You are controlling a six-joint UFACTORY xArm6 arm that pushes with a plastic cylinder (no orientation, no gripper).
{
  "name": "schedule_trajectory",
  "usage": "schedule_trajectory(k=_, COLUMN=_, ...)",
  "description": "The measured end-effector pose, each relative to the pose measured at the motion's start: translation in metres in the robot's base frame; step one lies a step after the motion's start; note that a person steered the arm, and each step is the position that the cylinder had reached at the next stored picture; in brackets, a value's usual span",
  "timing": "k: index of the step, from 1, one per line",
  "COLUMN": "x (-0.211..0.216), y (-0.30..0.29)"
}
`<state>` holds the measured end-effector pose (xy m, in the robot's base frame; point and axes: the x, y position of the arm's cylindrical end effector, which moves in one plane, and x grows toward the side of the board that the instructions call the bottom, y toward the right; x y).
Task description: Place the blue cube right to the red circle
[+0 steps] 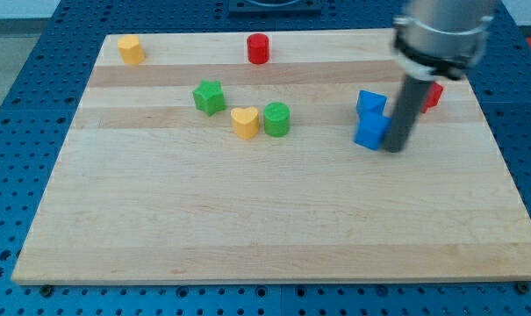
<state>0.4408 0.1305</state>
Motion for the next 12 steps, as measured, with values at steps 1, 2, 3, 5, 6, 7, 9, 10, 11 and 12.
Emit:
schedule_trajectory(k=1, x=-0.014, y=-0.056)
schedule_trajectory(k=2, x=-0.013, y=-0.063)
schedule_trajectory(k=3, x=-0.019, y=-0.061)
schedule_trajectory(k=5, x=-0.106, y=-0.061)
schedule_trajectory(k=6, x=-0.096, y=-0.064)
schedule_trajectory(k=7, x=-0.089, y=-0.055)
schedule_trajectory(k=9, x=-0.174, y=0.019)
schedule_trajectory(k=10, x=-0.173, y=0.021)
schedule_trajectory(k=11, x=-0.127, y=-0.026)
schedule_trajectory(k=12, x=-0.121, y=-0.109)
